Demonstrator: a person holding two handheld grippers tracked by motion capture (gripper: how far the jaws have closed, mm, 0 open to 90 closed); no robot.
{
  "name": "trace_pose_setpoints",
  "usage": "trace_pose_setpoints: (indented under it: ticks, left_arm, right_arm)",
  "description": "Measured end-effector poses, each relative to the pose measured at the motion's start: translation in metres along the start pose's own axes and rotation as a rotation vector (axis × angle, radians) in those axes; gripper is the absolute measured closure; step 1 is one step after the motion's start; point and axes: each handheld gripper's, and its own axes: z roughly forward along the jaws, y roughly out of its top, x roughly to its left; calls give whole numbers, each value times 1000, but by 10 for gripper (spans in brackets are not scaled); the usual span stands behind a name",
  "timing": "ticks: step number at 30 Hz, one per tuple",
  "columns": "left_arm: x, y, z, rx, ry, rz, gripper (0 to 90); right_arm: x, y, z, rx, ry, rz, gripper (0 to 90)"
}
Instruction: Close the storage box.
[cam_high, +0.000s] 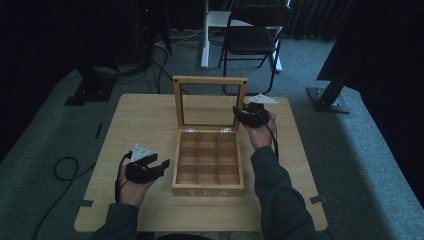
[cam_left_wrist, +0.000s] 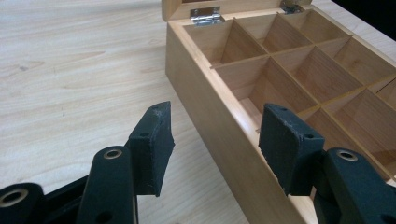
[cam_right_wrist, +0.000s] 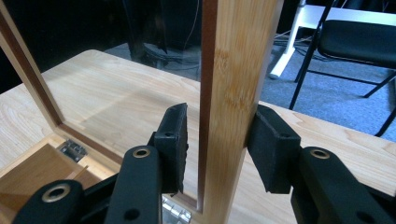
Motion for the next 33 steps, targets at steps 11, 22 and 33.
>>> trace_pose_setpoints:
  ticks: [11, 22, 33]
  left_arm:
    - [1, 13, 6, -37, 30, -29, 448]
    - [13, 47, 9, -79, 65, -16, 473]
    - [12, 87, 11, -129, 58, 11, 598]
  right_arm:
    - [14, -5, -15, 4, -24, -66, 559]
    - [21, -11, -25, -2, -16, -77, 528]
    - [25, -14, -29, -4, -26, -99, 520]
